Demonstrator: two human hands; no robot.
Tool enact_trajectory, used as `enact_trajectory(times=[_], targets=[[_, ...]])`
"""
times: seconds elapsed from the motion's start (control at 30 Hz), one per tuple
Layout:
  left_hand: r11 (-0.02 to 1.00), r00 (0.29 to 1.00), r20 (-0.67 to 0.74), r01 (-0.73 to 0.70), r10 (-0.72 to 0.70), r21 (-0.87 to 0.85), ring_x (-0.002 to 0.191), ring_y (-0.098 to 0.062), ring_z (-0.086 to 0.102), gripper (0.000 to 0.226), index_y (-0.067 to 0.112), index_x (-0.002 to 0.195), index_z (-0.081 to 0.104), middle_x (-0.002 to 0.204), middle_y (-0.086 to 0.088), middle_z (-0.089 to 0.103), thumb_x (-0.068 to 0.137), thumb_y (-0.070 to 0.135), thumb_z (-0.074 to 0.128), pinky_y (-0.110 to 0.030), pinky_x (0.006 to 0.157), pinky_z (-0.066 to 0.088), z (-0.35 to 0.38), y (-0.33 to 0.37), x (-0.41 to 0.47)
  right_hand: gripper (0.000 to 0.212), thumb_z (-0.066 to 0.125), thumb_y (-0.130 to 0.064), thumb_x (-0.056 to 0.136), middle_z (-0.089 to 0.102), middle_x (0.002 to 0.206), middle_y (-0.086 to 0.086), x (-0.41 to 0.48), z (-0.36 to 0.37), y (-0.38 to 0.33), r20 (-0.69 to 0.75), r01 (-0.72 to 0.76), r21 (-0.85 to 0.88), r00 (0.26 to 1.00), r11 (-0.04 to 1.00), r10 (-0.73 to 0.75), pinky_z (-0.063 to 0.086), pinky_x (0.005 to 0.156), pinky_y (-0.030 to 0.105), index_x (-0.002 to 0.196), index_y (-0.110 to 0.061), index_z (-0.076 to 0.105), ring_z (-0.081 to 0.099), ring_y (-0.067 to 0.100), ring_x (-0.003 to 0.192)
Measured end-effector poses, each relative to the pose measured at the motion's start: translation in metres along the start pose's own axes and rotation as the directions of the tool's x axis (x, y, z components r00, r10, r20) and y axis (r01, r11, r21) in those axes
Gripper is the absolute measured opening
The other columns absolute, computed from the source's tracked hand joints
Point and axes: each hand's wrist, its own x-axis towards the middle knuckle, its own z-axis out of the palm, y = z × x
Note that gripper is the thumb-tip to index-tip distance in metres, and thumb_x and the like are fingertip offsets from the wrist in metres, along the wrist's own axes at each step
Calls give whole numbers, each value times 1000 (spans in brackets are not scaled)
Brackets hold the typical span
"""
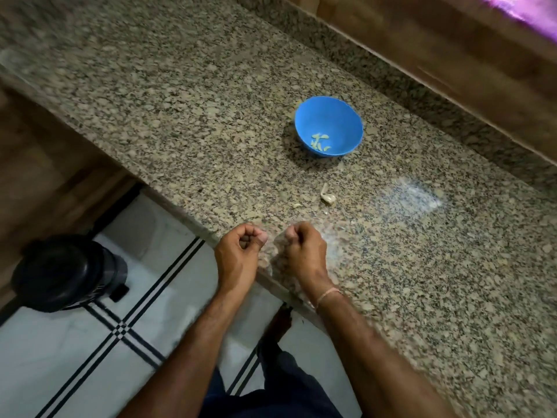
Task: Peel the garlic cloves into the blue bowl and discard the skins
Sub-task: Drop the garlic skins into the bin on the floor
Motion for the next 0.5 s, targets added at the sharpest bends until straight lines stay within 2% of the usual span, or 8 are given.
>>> enact_trajectory(times=[0.1, 0.17, 0.23, 0.33, 0.43, 0.5], targets=[[1000, 997, -70, 19, -20, -6, 78, -5, 69, 12, 24, 82, 72, 81, 10, 75, 91, 20, 78, -22, 71, 54, -52, -11, 6, 26, 50, -7, 108, 55, 64, -3, -20, 54, -23, 192, -196, 202, 969, 960, 158, 41, 47, 14, 83, -9, 56, 50, 2, 53], [999, 988, -148, 33, -36, -26, 74, 0, 67, 11, 22, 83, 73, 78, 10, 74, 91, 17, 78, -16, 67, 50, -98, -22, 8, 34, 48, 1, 105, 51, 58, -2, -30, 99, -33, 294, -276, 256, 935, 926, 197, 40, 49, 20, 75, -12, 54, 46, 11, 56], [998, 974, -224, 33, -43, -49, 73, -1, 67, 10, 20, 82, 73, 77, 9, 74, 90, 15, 78, -19, 67, 50, -154, -43, 10, 39, 45, 8, 101, 47, 60, 3, -43, 149, -50, 361, -326, 284, 908, 902, 215, 39, 50, 22, 70, -14, 52, 42, 16, 58], [996, 953, -294, 57, -77, -74, 75, -8, 69, 15, 23, 80, 71, 77, 7, 74, 90, 15, 78, -30, 72, 56, -244, -79, 11, 43, 44, 10, 102, 46, 64, 4, -75, 230, -78, 446, -381, 336, 870, 861, 211, 39, 53, 22, 69, -16, 55, 42, 14, 58], [990, 912, -395, 70, -112, -119, 71, -2, 67, 18, 23, 78, 70, 74, 8, 73, 89, 11, 78, -27, 73, 54, -330, -107, 6, 44, 44, 7, 105, 49, 65, 3, -113, 308, -96, 552, -434, 303, 806, 848, 215, 42, 57, 24, 69, -15, 58, 45, 13, 59], [987, 875, -464, 78, -136, -144, 70, -4, 66, 12, 16, 82, 72, 76, 4, 74, 90, 9, 77, -23, 71, 52, -381, -122, 1, 39, 43, 8, 105, 50, 67, 5, -134, 357, -105, 602, -445, 243, 766, 862, 226, 44, 53, 22, 74, -13, 56, 47, 13, 58]])
